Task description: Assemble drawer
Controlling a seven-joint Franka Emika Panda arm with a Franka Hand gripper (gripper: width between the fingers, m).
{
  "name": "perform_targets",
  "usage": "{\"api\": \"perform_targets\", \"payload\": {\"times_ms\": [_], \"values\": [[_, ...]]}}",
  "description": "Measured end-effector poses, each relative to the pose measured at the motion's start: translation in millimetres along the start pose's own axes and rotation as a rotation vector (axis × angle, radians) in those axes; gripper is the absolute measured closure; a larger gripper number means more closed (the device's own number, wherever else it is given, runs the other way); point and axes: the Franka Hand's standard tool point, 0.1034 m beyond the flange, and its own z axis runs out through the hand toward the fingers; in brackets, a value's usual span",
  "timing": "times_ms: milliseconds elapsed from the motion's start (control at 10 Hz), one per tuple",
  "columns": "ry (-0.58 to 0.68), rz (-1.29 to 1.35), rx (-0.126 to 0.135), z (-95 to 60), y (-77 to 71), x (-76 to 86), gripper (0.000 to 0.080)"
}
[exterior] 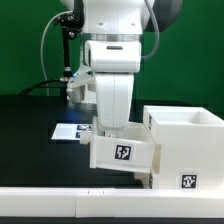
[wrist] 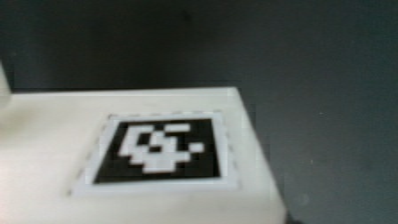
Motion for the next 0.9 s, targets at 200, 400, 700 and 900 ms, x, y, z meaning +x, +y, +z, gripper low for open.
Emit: {"api": "perform_targets", "payload": {"times_ms": [200, 400, 700, 900], "values": [[0.006, -0.016, -0.003, 0.2, -0.4, 9.9, 0.0761], [0.006, -0.017, -0.003, 0.0, -0.3, 10.7, 0.0761], [0.006, -0.011, 0.004, 3.9, -2.1, 9.8, 0.0761], [0.006, 0.005, 0.007, 5.0, -1.2, 9.5, 0.0761]]}}
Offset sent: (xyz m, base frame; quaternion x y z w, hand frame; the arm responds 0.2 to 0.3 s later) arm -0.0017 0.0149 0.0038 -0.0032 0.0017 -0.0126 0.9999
